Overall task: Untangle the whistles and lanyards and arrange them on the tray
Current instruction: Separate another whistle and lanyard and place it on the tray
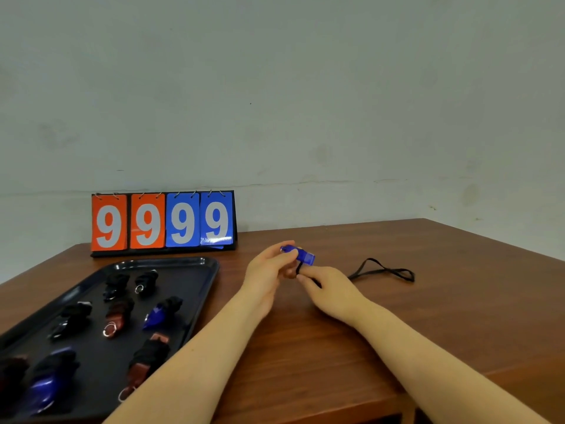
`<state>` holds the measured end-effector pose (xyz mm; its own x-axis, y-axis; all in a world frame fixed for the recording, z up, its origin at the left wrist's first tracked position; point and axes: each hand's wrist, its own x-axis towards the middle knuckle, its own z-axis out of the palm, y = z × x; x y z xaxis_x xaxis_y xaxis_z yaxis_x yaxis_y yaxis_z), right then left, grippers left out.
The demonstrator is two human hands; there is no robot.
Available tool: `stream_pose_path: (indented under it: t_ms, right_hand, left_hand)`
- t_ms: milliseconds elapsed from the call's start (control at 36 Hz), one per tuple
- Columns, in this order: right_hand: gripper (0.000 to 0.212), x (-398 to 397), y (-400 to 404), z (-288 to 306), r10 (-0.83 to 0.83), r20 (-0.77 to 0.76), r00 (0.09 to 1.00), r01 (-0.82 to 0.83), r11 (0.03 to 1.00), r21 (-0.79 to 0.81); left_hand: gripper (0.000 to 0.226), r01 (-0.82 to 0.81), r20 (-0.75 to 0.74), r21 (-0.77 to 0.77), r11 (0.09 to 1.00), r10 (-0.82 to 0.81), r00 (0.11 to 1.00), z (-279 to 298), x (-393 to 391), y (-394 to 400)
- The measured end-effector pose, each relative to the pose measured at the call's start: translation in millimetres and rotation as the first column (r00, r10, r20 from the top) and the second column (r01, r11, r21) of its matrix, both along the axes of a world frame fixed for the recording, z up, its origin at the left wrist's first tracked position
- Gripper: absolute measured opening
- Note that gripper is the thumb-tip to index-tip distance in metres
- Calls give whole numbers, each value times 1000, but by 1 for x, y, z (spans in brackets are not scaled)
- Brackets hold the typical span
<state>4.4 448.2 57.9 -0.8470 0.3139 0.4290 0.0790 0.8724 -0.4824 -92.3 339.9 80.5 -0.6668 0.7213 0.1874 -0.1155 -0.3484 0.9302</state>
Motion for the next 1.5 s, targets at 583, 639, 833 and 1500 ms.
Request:
stream_pose_path:
  t_ms: [583, 639, 833, 1500]
  right_hand:
    - [35, 7, 9, 12, -181, -309, 934, 34, 903, -428]
    - [35, 6, 10, 13, -183, -304, 935, 17, 880, -475]
    - [33, 6, 13, 16, -195, -243, 950, -23, 734, -679]
    - [23, 1, 8, 3, -189, -19, 982, 182, 966, -182]
  left_hand:
    - [24, 153, -252, -203, 967, -203, 946, 0, 4, -3]
    - [23, 153, -218, -191, 970, -194, 957, 1, 5, -4]
    - [22, 250, 54, -21, 968, -249, 967, 6, 12, -4]
    - [22, 161, 265, 98, 982, -182, 947, 7, 19, -1]
